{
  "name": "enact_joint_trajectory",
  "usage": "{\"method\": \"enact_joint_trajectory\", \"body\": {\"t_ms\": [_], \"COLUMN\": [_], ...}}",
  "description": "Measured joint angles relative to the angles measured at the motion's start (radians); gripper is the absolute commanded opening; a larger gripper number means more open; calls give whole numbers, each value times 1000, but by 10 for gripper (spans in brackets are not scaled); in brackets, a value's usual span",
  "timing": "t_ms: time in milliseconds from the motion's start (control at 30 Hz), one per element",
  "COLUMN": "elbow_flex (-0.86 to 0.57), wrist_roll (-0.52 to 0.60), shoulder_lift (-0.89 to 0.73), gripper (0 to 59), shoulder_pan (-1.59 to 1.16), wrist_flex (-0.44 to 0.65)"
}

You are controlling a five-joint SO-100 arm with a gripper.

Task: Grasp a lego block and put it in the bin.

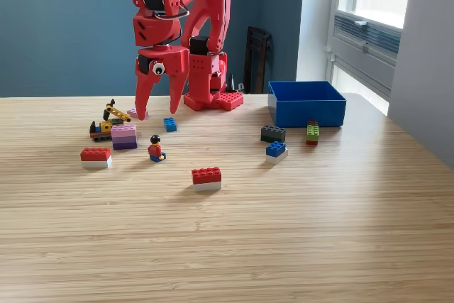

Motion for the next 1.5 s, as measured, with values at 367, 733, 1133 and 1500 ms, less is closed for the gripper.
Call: {"method": "enact_joint_trajectory", "body": {"t_ms": [367,733,1133,1500], "elbow_flex": [-2,-52,-43,-106], "wrist_roll": [44,44,35,54], "shoulder_lift": [-209,-359,-354,-360], "gripper": [261,60,2,1], "shoulder_pan": [-72,-72,-54,-60], "wrist_flex": [-20,-23,-23,-17]}}
